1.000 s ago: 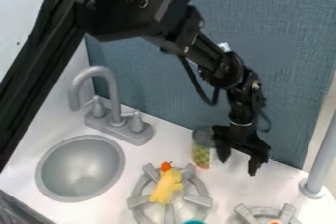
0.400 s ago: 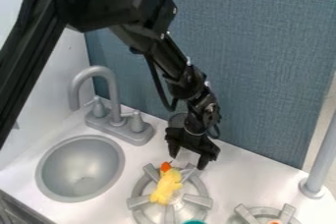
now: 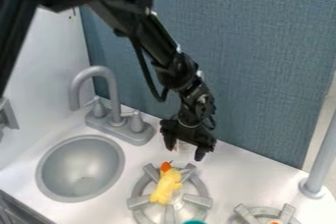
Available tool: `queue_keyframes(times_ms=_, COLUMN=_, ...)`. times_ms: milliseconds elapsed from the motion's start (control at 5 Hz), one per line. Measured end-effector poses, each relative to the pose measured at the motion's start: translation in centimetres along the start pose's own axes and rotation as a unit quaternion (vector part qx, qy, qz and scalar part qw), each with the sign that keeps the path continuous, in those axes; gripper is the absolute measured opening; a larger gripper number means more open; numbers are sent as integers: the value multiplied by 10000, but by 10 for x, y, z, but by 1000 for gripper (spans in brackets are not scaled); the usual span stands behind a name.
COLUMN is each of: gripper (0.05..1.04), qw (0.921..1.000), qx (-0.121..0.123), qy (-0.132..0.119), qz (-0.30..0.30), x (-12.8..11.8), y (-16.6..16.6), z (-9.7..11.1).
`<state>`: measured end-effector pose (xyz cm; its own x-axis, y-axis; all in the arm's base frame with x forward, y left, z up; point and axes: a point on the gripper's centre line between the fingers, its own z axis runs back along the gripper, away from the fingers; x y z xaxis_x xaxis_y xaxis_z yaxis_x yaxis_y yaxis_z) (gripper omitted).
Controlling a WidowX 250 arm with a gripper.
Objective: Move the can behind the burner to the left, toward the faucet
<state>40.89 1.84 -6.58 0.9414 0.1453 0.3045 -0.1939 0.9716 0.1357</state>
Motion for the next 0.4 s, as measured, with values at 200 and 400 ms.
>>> queue_keyframes(times_ms=200, gripper=1002, qw=9998, qx=-91, qy=-127, qz=81, x=-4, y=4, z=26)
queue_keyframes(times_ms=400, gripper=1001, qw=9995, qx=-165, qy=276, qz=-16, x=-31, y=11, z=73)
